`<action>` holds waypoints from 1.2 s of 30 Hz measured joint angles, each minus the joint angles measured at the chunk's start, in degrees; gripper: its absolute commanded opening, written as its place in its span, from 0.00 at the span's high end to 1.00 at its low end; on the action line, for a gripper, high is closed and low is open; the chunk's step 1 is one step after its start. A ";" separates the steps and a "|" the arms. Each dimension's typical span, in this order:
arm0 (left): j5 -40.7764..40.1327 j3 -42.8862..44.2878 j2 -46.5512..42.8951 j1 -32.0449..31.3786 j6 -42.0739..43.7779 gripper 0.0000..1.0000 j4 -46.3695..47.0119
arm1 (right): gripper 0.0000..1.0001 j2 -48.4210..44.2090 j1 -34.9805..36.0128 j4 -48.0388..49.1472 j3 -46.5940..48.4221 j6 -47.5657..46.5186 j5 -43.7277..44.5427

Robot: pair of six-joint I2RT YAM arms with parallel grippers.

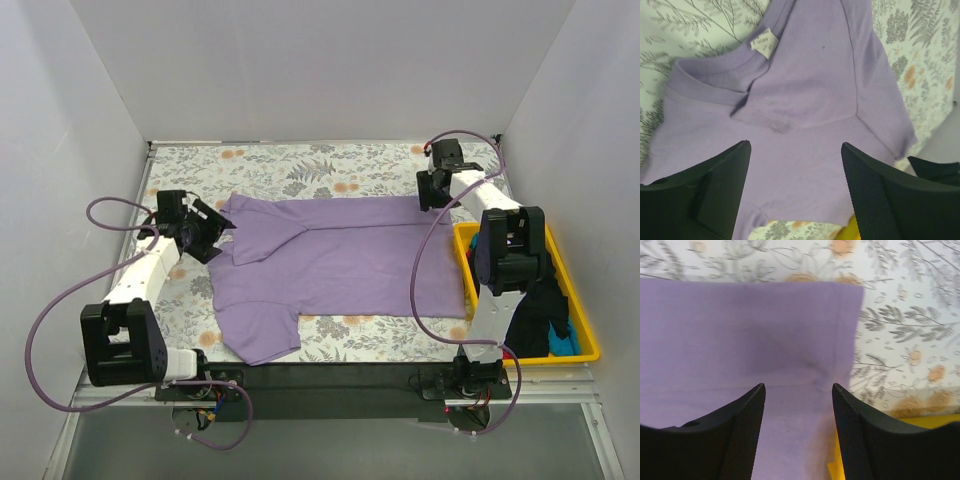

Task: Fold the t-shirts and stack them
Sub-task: Fold the tshirt

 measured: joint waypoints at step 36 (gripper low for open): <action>-7.54 27.71 40.70 -0.83 12.55 0.68 11.21 | 0.40 9.79 4.74 13.90 2.75 9.25 -24.17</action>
